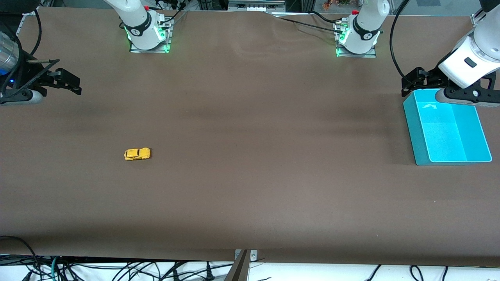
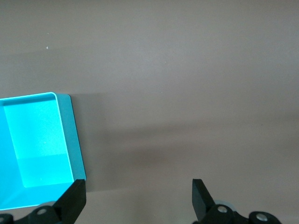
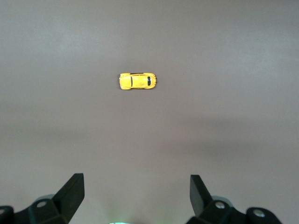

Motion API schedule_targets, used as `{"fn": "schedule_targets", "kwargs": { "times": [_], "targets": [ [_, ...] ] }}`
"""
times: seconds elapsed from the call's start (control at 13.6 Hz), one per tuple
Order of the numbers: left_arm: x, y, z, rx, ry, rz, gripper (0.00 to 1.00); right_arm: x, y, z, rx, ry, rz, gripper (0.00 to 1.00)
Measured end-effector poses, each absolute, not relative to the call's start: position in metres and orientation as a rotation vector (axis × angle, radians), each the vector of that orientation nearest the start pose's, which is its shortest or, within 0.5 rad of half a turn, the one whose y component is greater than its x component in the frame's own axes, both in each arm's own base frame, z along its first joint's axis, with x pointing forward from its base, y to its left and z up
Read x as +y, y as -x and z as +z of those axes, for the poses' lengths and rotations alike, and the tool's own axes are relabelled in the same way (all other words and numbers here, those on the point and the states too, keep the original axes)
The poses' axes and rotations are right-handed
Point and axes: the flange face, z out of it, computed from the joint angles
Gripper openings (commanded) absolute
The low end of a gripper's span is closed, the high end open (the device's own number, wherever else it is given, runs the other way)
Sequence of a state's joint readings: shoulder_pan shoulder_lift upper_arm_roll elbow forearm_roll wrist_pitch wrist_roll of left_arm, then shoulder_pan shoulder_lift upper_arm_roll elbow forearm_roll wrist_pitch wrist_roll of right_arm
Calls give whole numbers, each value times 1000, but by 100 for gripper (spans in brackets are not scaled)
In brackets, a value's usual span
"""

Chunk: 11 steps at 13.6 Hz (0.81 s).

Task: Wind and store yellow beetle car
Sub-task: 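Reach the right gripper down over the yellow beetle car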

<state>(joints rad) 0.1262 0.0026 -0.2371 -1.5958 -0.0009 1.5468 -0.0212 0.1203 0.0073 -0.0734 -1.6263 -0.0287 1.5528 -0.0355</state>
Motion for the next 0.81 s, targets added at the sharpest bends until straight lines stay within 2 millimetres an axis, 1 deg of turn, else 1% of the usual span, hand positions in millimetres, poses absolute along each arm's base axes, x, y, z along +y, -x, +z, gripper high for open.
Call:
{"fn": "schedule_targets", "kwargs": {
  "times": [0.22, 0.37, 0.51, 0.81],
  "targets": [
    [-61, -548, 609, 141, 3136, 81, 100, 29, -551, 580, -183, 3161, 167, 100],
    [-61, -548, 609, 141, 3136, 81, 100, 33, -551, 561, -244, 3154, 187, 100],
    [-61, -548, 609, 141, 3135, 81, 100, 35, -553, 530, -385, 3135, 193, 100],
    [-61, -548, 609, 141, 3135, 87, 100, 35, -549, 452, -719, 3062, 189, 100]
  ]
}}
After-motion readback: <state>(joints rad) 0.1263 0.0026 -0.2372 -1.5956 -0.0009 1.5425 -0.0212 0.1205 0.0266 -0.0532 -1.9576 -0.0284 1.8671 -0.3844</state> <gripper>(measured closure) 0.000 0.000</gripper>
